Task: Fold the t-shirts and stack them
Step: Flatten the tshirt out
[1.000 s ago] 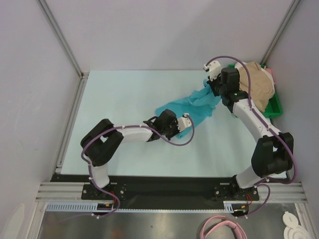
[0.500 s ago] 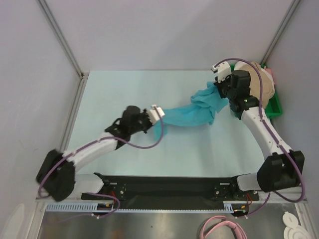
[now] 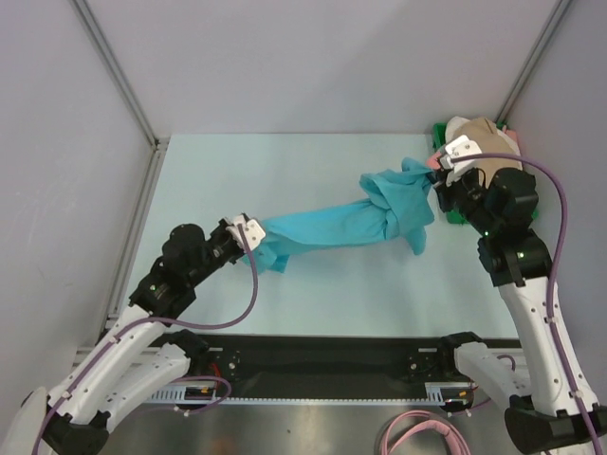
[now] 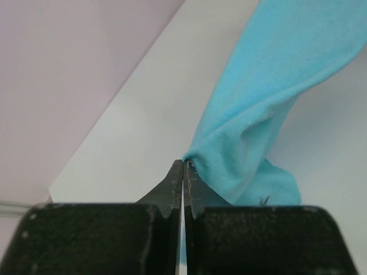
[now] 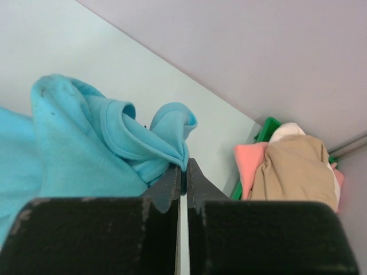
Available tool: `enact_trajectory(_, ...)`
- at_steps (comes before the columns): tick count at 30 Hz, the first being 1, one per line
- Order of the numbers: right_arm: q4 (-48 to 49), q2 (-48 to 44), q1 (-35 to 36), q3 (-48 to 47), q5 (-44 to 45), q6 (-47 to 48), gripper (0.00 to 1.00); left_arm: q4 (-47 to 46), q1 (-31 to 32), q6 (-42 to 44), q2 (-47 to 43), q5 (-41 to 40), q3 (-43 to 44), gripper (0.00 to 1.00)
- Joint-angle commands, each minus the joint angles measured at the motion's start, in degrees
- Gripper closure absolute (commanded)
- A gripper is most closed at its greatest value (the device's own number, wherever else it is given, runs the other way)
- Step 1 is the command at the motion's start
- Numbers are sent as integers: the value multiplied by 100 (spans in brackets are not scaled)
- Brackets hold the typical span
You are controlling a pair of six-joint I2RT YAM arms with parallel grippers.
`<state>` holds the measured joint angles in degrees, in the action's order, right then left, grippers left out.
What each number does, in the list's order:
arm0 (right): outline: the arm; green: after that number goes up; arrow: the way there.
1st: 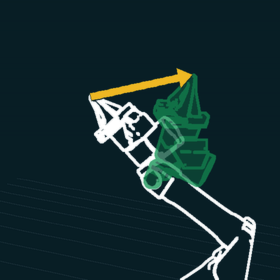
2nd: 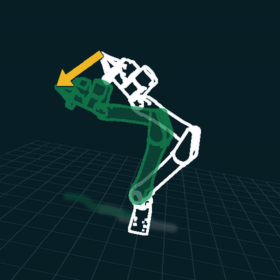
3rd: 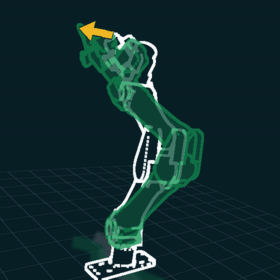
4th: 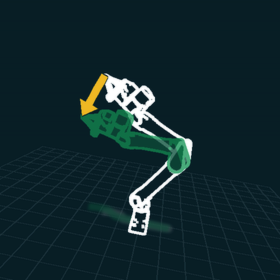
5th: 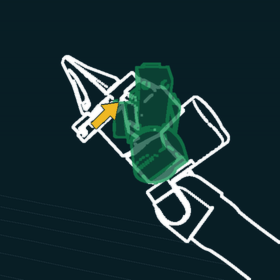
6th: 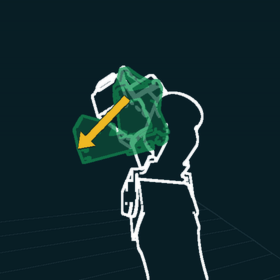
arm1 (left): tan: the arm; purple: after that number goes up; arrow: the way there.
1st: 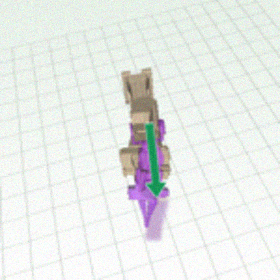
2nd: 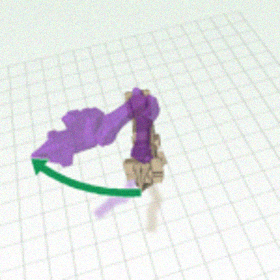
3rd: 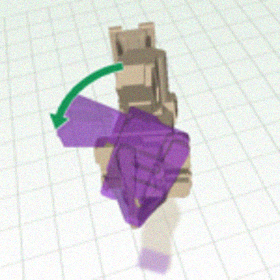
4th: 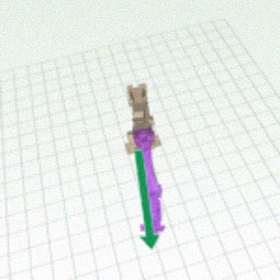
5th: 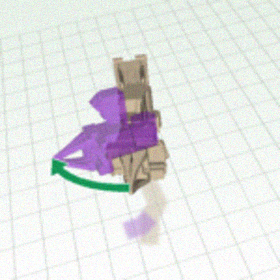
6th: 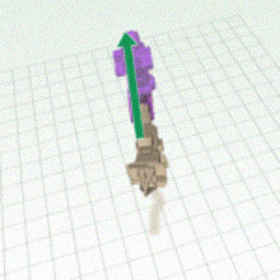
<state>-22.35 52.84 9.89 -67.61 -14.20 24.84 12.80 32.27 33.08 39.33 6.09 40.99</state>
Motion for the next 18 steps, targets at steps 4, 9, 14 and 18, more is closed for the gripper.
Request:
enact_trajectory(4,-183,-179,4,433,-426,-181,100,251,-89,365,179,-414,50,100)
enact_trajectory(9,625,1042,-136,1083,-172,-137,100,-1556,-607,489,1643,-688,-601,100)
enact_trajectory(14,1452,2219,-418,1050,-40,-471,100,-2560,-1424,304,3761,-405,171,99)
enact_trajectory(18,1295,2809,-339,716,-48,-506,100,-3308,-1425,138,4381,-1100,515,39)
